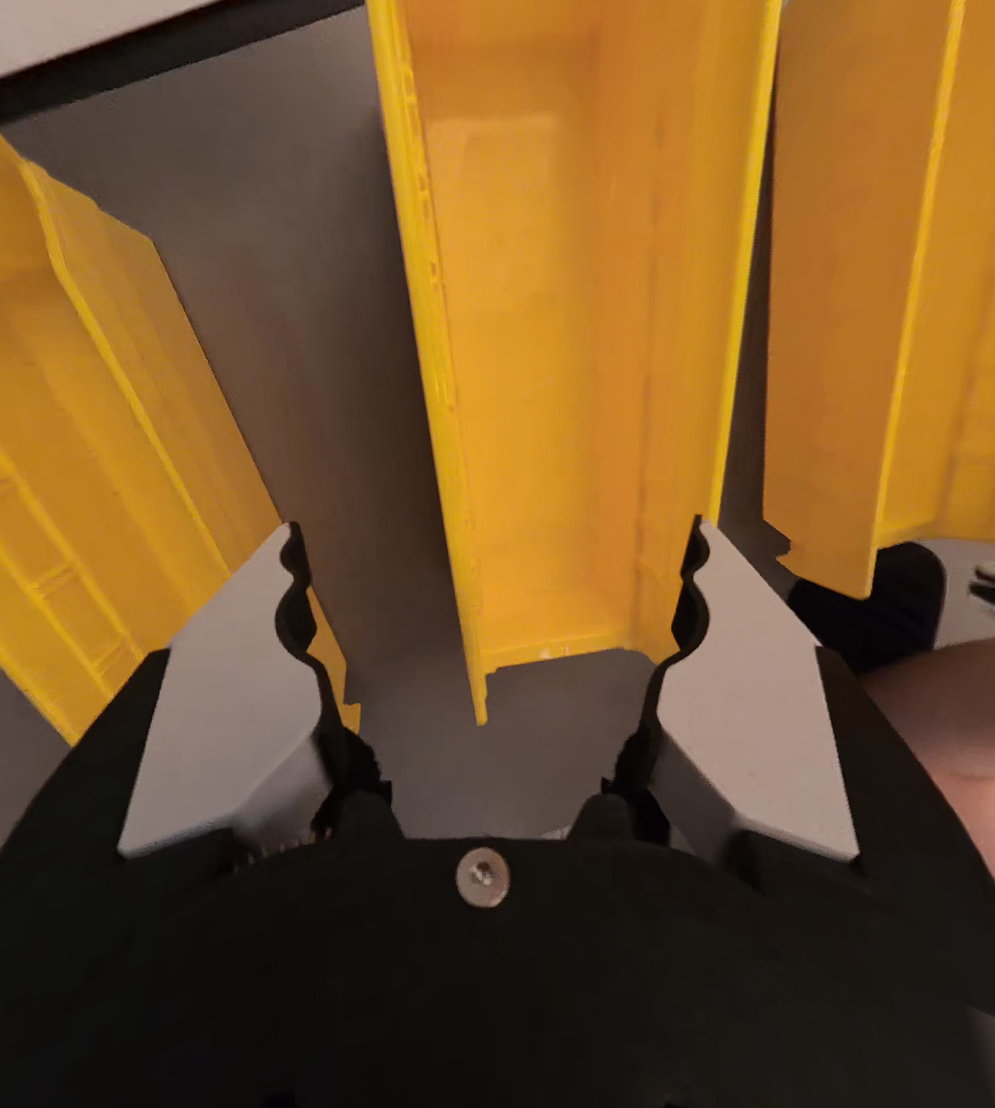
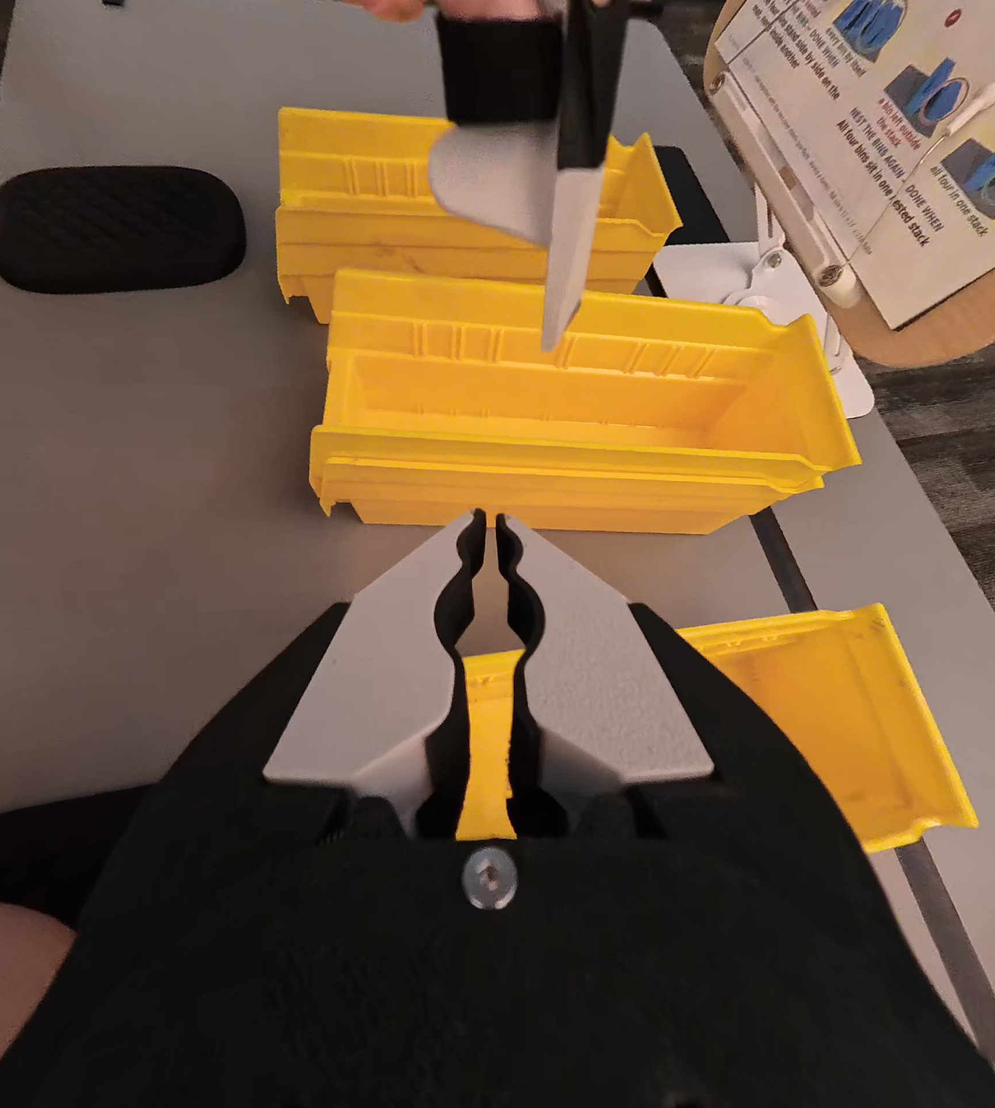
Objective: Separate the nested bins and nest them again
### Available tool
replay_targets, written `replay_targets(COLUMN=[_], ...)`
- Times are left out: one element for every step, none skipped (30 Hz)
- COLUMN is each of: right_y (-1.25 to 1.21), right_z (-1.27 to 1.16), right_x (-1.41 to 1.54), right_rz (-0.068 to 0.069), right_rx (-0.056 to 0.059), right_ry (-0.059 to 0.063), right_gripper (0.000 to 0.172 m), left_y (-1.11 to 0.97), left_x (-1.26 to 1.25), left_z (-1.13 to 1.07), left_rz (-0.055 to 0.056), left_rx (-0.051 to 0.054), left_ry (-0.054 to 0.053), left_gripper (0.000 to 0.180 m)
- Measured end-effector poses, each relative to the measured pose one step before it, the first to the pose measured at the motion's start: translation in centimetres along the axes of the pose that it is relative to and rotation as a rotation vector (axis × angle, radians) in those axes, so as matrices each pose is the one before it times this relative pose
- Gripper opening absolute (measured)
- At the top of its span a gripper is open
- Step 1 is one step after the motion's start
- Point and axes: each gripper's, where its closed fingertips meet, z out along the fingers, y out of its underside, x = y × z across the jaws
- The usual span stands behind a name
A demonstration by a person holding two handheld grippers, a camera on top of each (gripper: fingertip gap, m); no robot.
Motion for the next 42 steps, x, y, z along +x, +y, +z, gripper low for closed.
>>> replay_targets(right_y=[0.077, 0.004, -0.031, 0.002, 0.057, 0.093, 0.126, 0.113, 0.109, 0.07, 0.045, 0.029, 0.049, 0.062, 0.04, 0.029, 0.045, 0.023, 0.024, 0.039, 0.058, 0.058, 0.064, 0.077, 0.096, 0.083, 0.061, 0.034, 0.042, 0.06, 0.033, 0.045, 0.056, 0.057, 0.061, 0.081, 0.094, 0.116, 0.206, 0.232, 0.161, 0.095], right_z=[0.043, 0.05, 0.049, 0.046, 0.061, 0.058, 0.031, 0.016, -0.021, -0.025, -0.047, -0.05, -0.037, -0.023, -0.007, 0.013, 0.026, 0.026, 0.046, 0.027, 0.03, 0.026, 0.027, 0.003, -0.014, -0.024, -0.016, -0.012, 0.009, 0.023, 0.041, 0.059, 0.056, 0.049, 0.046, 0.042, 0.033, 0.031, 0.011, 0.0, -0.01, 0.009], right_x=[-0.118, -0.276, -0.161, 0.034, 0.069, 0.021, 0.026, 0.069, 0.078, 0.053, 0.049, 0.036, 0.026, 0.011, -0.026, -0.02, 0.002, -0.01, -0.02, 0.019, 0.054, 0.04, 0.021, 0.049, 0.06, 0.034, 0.013, 0.02, 0.042, 0.017, -0.002, -0.018, -0.008, -0.015, 0.004, 0.019, 0.028, 0.052, 0.062, 0.117, 0.145, 0.125], right_rz=[-0.0026, 0.0022, -0.0002, -0.0035, -0.0011, 0.0019, 0.0019, 0.0021, 0.0044, 0.0051, 0.0035, 0.0012, 0.0006, 0.0002, -0.0006, -0.0001, 0.0004, -0.0004, -0.0009, 0.0005, 0.0019, 0.0021, 0.0015, 0.0018, 0.0028, 0.0029, 0.0021, 0.0016, 0.0013, 0.0009, 0.0006, 0.0003, -0.0002, -0.0007, 0.0006, 0.0021, 0.0013, 0.0011, 0.0057, 0.0084, 0.0062, 0.0057], right_rx=[-0.0067, -0.0013, 0.0004, -0.0016, -0.004, -0.0044, -0.0045, -0.003, -0.0017, -0.0001, 0.0014, 0.0013, -0.001, -0.0024, -0.0014, -0.0018, -0.003, -0.002, -0.0009, -0.0021, -0.0027, -0.0024, -0.0019, -0.0026, -0.0032, -0.0025, -0.0008, -0.001, -0.0023, -0.003, -0.003, -0.0034, -0.0044, -0.0042, -0.004, -0.0039, -0.0031, -0.0021, -0.0055, -0.0071, -0.0039, -0.0012], right_ry=[-0.0037, -0.0155, -0.0096, 0.0022, 0.0026, -0.0014, -0.0016, 0.0005, 0.0005, -0.0004, -0.0001, 0.0012, 0.0022, 0.001, -0.0008, -0.0006, 0.0003, -0.001, -0.0019, -0.0003, 0.0013, 0.0001, -0.0002, 0.0012, 0.0018, 0.0011, -0.0001, 0.0001, 0.0019, 0.0004, -0.0008, -0.0007, -0.0008, -0.0003, -0.0002, -0.0006, 0.0003, 0.0, -0.0009, 0.0018, 0.0036, 0.0024], right_gripper=[0.003, 0.003, 0.003, 0.003, 0.003, 0.003, 0.003, 0.003, 0.003, 0.003, 0.003, 0.003, 0.003, 0.003, 0.003, 0.003, 0.003, 0.003, 0.003, 0.003, 0.003, 0.003, 0.003, 0.003, 0.003, 0.003, 0.003, 0.003, 0.003, 0.003, 0.003, 0.003, 0.003, 0.003, 0.003, 0.003, 0.003, 0.003, 0.003, 0.003, 0.003, 0.003], left_y=[-0.357, -0.394, -0.341, -0.352, -0.302, -0.209, -0.151, -0.088, -0.043, 0.013, -0.017, -0.208, -0.132, -0.006, -0.059, -0.098, -0.079, -0.047, -0.02, 0.027, 0.043, 0.045, 0.132, 0.156, 0.157, 0.204, 0.14, 0.018, 0.026, 0.052, 0.033, -0.003, 0.022, 0.017, 0.007, 0.018, -0.017, 0.003, 0.008, -0.061, 0.025, 0.071], left_x=[0.513, 0.679, 0.494, 0.296, 0.157, 0.188, 0.338, 0.299, 0.283, 0.254, -0.059, -0.087, -0.121, -0.115, -0.07, -0.129, -0.203, -0.078, -0.016, -0.026, -0.03, -0.021, -0.026, 0.013, 0.069, 0.082, 0.032, -0.002, 0.003, -0.007, -0.027, -0.014, -0.001, -0.002, -0.012, -0.024, -0.054, -0.088, -0.101, -0.093, -0.093, -0.072], left_z=[0.481, 0.458, 0.437, 0.386, 0.359, 0.338, 0.351, 0.328, 0.338, 0.34, 0.276, 0.165, 0.156, 0.179, 0.151, 0.141, 0.16, 0.17, 0.134, 0.105, 0.087, 0.095, 0.134, 0.2, 0.233, 0.261, 0.157, 0.004, -0.067, -0.035, -0.039, -0.034, -0.017, -0.035, -0.041, -0.041, -0.032, -0.061, -0.071, -0.064, -0.083, -0.084], left_rz=[0.0009, 0.0008, 0.0013, 0.0071, 0.0086, 0.0016, -0.0024, -0.0017, -0.0019, 0.004, 0.0101, 0.015, 0.0123, 0.0049, -0.0009, -0.0037, -0.0006, 0.0007, -0.0032, -0.0024, 0.0009, -0.001, -0.0035, -0.0106, -0.0118, -0.015, -0.0066, 0.0013, 0.0043, 0.004, 0.001, -0.0001, 0.0007, -0.0007, 0.0015, 0.0001, -0.0005, -0.0006, -0.0046, -0.0044, -0.0007, 0.0017], left_rx=[-0.0047, -0.0015, -0.0038, -0.0007, -0.002, -0.0043, -0.0049, -0.0056, -0.0062, -0.0092, -0.0059, 0.0088, 0.0038, -0.005, -0.0024, -0.0001, -0.0003, 0.0002, -0.0005, -0.0026, -0.0033, -0.002, -0.0047, -0.0074, -0.0088, -0.0122, -0.0095, -0.004, -0.0054, -0.0065, -0.0044, -0.0022, -0.0039, -0.0052, -0.0045, -0.0077, -0.0051, -0.0064, -0.005, 0.0033, -0.002, -0.0035], left_ry=[-0.0081, 0.0075, -0.0012, -0.0108, -0.0158, -0.0091, 0.0024, 0.0007, -0.0004, -0.0043, -0.0273, -0.0301, -0.0282, -0.021, -0.0108, -0.0094, -0.0105, -0.0021, 0.0013, -0.0008, -0.0023, -0.0019, -0.0017, 0.0014, 0.0065, 0.01, 0.007, 0.0013, -0.0004, -0.0002, 0.0007, 0.0005, -0.0008, -0.0014, -0.0009, 0.0015, 0.0007, -0.0001, -0.0016, -0.0037, -0.0058, -0.0042], left_gripper=[0.123, 0.123, 0.124, 0.125, 0.125, 0.126, 0.126, 0.126, 0.127, 0.128, 0.13, 0.13, 0.129, 0.129, 0.13, 0.129, 0.127, 0.127, 0.128, 0.129, 0.129, 0.13, 0.13, 0.131, 0.131, 0.133, 0.134, 0.134, 0.132, 0.13, 0.129, 0.128, 0.126, 0.125, 0.123, 0.122, 0.122, 0.12, 0.12, 0.119, 0.119, 0.118])
